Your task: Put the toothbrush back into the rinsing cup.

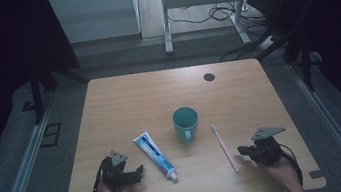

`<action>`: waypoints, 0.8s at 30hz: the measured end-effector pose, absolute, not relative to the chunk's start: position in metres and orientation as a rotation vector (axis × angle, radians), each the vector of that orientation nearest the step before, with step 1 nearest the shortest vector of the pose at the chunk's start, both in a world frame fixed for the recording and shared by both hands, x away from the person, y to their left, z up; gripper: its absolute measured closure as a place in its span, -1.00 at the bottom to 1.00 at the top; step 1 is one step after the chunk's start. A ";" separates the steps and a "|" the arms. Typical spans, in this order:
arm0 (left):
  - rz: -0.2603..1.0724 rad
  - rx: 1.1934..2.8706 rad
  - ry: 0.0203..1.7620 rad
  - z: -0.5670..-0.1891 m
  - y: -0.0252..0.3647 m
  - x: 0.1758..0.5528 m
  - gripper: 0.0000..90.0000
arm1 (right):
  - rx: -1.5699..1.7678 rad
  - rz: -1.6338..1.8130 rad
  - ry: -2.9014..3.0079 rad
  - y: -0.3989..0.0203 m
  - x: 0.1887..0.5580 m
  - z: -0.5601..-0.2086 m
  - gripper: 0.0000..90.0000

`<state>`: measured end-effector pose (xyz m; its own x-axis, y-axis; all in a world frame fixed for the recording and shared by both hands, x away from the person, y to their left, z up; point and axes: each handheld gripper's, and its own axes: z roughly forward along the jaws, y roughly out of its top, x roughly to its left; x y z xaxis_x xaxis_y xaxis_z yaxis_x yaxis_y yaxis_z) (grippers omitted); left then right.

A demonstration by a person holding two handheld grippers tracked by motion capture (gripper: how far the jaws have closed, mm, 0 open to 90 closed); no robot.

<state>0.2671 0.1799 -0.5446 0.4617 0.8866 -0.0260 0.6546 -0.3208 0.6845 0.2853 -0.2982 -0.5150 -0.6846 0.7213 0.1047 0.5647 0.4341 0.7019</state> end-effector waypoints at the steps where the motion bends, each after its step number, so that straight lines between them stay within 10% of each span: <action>1: 0.474 2.082 1.278 -0.545 0.180 0.267 -0.75 | 1.127 1.088 2.475 -0.298 0.285 -0.515 0.98; 24: 0.474 2.082 1.277 -0.545 0.180 0.267 -0.75 | 1.068 1.137 2.570 -0.259 0.292 -0.521 0.98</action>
